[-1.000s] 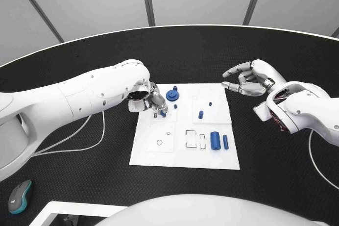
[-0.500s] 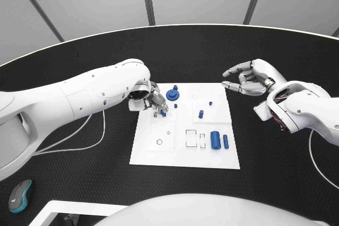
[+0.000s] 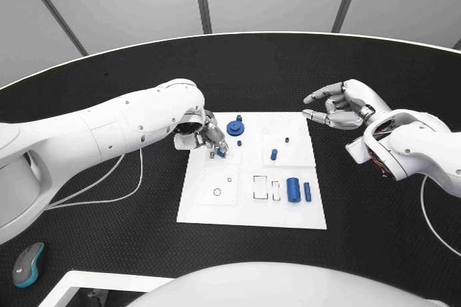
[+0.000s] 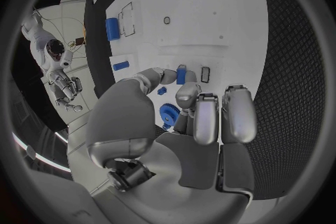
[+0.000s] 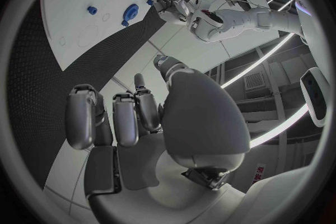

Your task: Assemble the parts on the task board

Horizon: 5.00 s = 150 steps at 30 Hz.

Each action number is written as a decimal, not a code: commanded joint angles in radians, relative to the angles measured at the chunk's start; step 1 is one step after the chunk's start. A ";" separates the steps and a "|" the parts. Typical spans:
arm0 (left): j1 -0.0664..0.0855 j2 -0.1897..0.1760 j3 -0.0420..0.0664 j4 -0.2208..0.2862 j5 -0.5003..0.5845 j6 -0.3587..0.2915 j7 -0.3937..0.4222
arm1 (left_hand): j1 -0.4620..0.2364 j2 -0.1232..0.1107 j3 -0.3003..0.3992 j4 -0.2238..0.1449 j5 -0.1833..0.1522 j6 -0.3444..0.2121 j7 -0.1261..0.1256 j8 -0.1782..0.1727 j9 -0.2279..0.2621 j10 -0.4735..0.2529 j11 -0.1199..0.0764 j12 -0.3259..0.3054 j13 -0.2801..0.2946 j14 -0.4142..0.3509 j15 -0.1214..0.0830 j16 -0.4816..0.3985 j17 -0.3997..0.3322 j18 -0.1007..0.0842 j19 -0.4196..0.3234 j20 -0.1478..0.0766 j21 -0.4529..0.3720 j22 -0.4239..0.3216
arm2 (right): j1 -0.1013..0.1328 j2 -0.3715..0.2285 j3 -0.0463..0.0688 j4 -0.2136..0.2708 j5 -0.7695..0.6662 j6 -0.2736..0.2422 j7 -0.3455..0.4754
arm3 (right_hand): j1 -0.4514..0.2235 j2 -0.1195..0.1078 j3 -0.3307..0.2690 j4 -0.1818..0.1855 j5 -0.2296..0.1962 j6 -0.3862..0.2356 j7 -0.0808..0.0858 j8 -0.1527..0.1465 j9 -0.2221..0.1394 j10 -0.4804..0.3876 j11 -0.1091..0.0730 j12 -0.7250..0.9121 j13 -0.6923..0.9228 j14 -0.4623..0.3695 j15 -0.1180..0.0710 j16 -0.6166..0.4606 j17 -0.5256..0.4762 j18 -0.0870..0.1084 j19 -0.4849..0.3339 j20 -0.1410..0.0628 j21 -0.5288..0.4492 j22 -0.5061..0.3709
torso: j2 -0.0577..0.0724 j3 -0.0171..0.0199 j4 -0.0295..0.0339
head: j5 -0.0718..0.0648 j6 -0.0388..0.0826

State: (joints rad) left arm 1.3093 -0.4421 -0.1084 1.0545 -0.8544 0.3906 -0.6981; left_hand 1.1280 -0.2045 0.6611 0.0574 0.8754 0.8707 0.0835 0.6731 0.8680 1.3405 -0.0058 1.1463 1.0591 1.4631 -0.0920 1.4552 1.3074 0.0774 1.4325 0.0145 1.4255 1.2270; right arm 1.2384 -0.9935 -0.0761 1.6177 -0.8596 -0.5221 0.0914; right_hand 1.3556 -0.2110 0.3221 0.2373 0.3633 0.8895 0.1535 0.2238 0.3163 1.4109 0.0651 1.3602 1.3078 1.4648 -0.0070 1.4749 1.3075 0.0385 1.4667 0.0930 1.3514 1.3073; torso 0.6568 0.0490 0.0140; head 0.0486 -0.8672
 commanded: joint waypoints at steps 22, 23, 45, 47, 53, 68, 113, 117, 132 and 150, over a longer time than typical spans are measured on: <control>0.000 0.000 0.000 0.006 -0.001 0.004 -0.014 | 0.007 -0.001 0.104 -0.097 0.004 0.046 -0.041 0.007 0.002 0.027 -0.032 -0.001 -0.002 0.061 -0.006 -0.005 0.101 -0.010 0.006 -0.004 0.006 0.002 | 0.000 0.001 0.000 0.000 0.000 -0.001 0.001 | 0.008 -0.004 0.001 0.004 0.005 0.008 0.000 0.006 0.000 0.007 0.000 0.004 0.075 0.068 -0.006 -0.006 0.118 0.014 0.021 -0.006 -0.006 0.100 | 0.000 0.0019 0.0001 | -0.001 -0.005; 0.000 0.000 0.000 0.006 -0.001 0.005 -0.014 | 0.007 -0.001 0.104 -0.097 0.004 0.046 -0.041 0.007 0.002 0.027 -0.032 -0.001 -0.002 0.061 -0.006 -0.005 0.101 -0.010 0.006 -0.004 0.006 0.002 | 0.000 0.001 0.000 0.000 0.000 -0.001 0.001 | 0.008 -0.004 0.001 0.004 0.005 0.008 0.000 0.006 0.000 0.007 0.000 0.004 0.075 0.068 -0.006 -0.006 0.118 0.014 0.021 -0.006 -0.006 0.100 | 0.000 0.0017 -0.0003 | -0.001 -0.005; 0.000 0.006 0.000 -0.003 -0.001 0.019 -0.014 | 0.007 -0.001 0.105 -0.098 0.005 0.047 -0.040 0.006 0.001 0.028 -0.031 -0.001 -0.002 0.061 -0.006 -0.005 0.100 -0.010 0.006 -0.004 0.007 0.003 | 0.000 0.000 0.000 -0.001 0.000 0.000 0.001 | 0.008 -0.004 0.001 0.004 0.005 0.008 0.000 0.006 0.000 0.007 0.000 0.004 0.075 0.068 -0.006 -0.006 0.118 0.014 0.021 -0.006 -0.006 0.100 | 0.000 0.0012 -0.0005 | -0.002 -0.005; 0.000 0.007 0.000 -0.005 -0.001 0.018 -0.014 | 0.007 -0.001 0.105 -0.098 0.005 0.047 -0.040 0.006 0.001 0.028 -0.031 -0.001 -0.002 0.061 -0.006 -0.005 0.100 -0.010 0.006 -0.004 0.007 0.003 | 0.000 0.001 0.000 0.000 0.000 0.000 0.001 | 0.008 -0.004 0.001 0.004 0.005 0.008 0.000 0.006 0.000 0.007 0.000 0.004 0.075 0.068 -0.006 -0.006 0.118 0.014 0.021 -0.006 -0.006 0.100 | 0.001 0.0014 -0.0007 | -0.002 -0.005; 0.000 0.010 0.000 -0.007 -0.001 0.018 -0.015 | 0.007 -0.001 0.105 -0.098 0.005 0.047 -0.040 0.006 0.001 0.028 -0.031 -0.001 -0.002 0.061 -0.006 -0.005 0.100 -0.010 0.006 -0.004 0.007 0.003 | 0.000 0.000 0.000 0.000 0.000 0.000 0.002 | 0.008 -0.004 0.001 0.004 0.005 0.008 0.000 0.006 0.000 0.007 0.000 0.004 0.075 0.068 -0.006 -0.006 0.118 0.014 0.021 -0.006 -0.006 0.100 | 0.000 0.0018 -0.0005 | -0.004 -0.005; 0.000 0.018 0.000 -0.017 -0.001 0.029 -0.018 | 0.007 -0.002 0.105 -0.099 0.006 0.048 -0.040 0.005 0.000 0.030 -0.031 0.001 0.000 0.061 -0.006 -0.006 0.100 -0.010 0.006 -0.004 0.007 0.004 | 0.000 -0.001 0.000 0.002 0.000 -0.001 0.002 | 0.008 -0.004 0.001 0.005 0.005 0.007 0.000 0.007 -0.001 0.008 0.000 0.005 0.075 0.069 -0.007 -0.005 0.120 0.014 0.021 -0.006 -0.008 0.099 | 0.000 0.0020 -0.0009 | -0.004 -0.005; 0.000 0.043 0.000 -0.048 -0.002 0.054 -0.029 | 0.007 -0.002 0.107 -0.101 0.006 0.049 -0.040 0.004 0.000 0.030 -0.031 0.001 -0.001 0.061 -0.005 -0.006 0.100 -0.010 0.006 -0.003 0.007 0.005 | 0.000 -0.006 0.000 0.009 0.000 -0.004 0.002 | 0.009 -0.005 0.001 0.005 0.005 0.007 0.000 0.007 -0.001 0.008 0.000 0.005 0.075 0.069 -0.007 -0.006 0.120 0.014 0.022 -0.007 -0.007 0.100 | 0.001 0.0018 -0.0006 | -0.007 -0.005; 0.000 0.047 0.000 -0.052 -0.003 0.047 -0.032 | 0.007 -0.002 0.107 -0.101 0.006 0.049 -0.040 0.003 -0.001 0.030 -0.031 0.000 -0.002 0.061 -0.005 -0.006 0.100 -0.010 0.006 -0.003 0.007 0.005 | 0.000 -0.007 0.000 0.012 0.000 -0.004 0.003 | 0.009 -0.005 0.001 0.005 0.005 0.007 0.000 0.007 -0.001 0.008 0.000 0.005 0.075 0.069 -0.007 -0.006 0.120 0.014 0.022 -0.007 -0.007 0.100 | 0.001 0.0015 -0.0006 | -0.009 -0.005; -0.001 0.062 -0.001 -0.072 -0.007 0.028 -0.037 | 0.003 0.017 0.098 -0.091 -0.019 0.035 -0.034 -0.008 -0.003 0.021 -0.025 -0.005 -0.007 0.061 -0.002 -0.007 0.099 -0.008 0.000 -0.001 0.002 -0.006 | 0.000 -0.012 0.000 0.018 0.000 -0.006 0.002 | 0.009 -0.005 0.001 0.005 0.005 0.007 0.000 0.007 -0.001 0.008 0.000 0.005 0.075 0.069 -0.007 -0.006 0.120 0.014 0.022 -0.007 -0.007 0.100 | -0.001 0.0008 -0.0012 | -0.013 -0.005; -0.001 0.059 -0.001 -0.066 -0.011 0.043 -0.039 | 0.003 0.018 0.093 -0.091 -0.023 0.033 -0.033 -0.011 -0.005 0.020 -0.024 -0.002 -0.004 0.061 0.000 -0.008 0.099 -0.008 -0.001 0.000 0.001 -0.006 | 0.000 -0.013 0.000 0.019 0.000 -0.006 0.003 | 0.010 -0.006 0.002 0.005 0.005 0.006 0.000 0.007 -0.002 0.006 0.000 0.003 0.073 0.068 -0.007 -0.008 0.117 0.015 0.021 -0.007 -0.010 0.098 | 0.000 0.0002 0.0006 | -0.016 -0.005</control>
State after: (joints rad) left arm 1.3083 -0.3831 -0.1094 0.9878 -0.8655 0.4334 -0.6981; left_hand 1.1237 -0.2071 0.6655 0.0618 0.8488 0.8851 0.0729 0.6622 0.8618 1.3456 -0.0110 1.1385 1.0537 1.4660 -0.0888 1.4515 1.3073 0.0773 1.4348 0.0123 1.4291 1.2216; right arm 1.2384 -1.0066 -0.0760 1.6365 -0.8596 -0.5282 0.0938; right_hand 1.3598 -0.2153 0.3220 0.2373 0.3633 0.8896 0.1535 0.2276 0.3163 1.4109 0.0651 1.3602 1.3075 1.4648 -0.0070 1.4688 1.3074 0.0386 1.4667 0.0930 1.3474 1.3073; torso 0.6557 0.0493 0.0139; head 0.0324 -0.8727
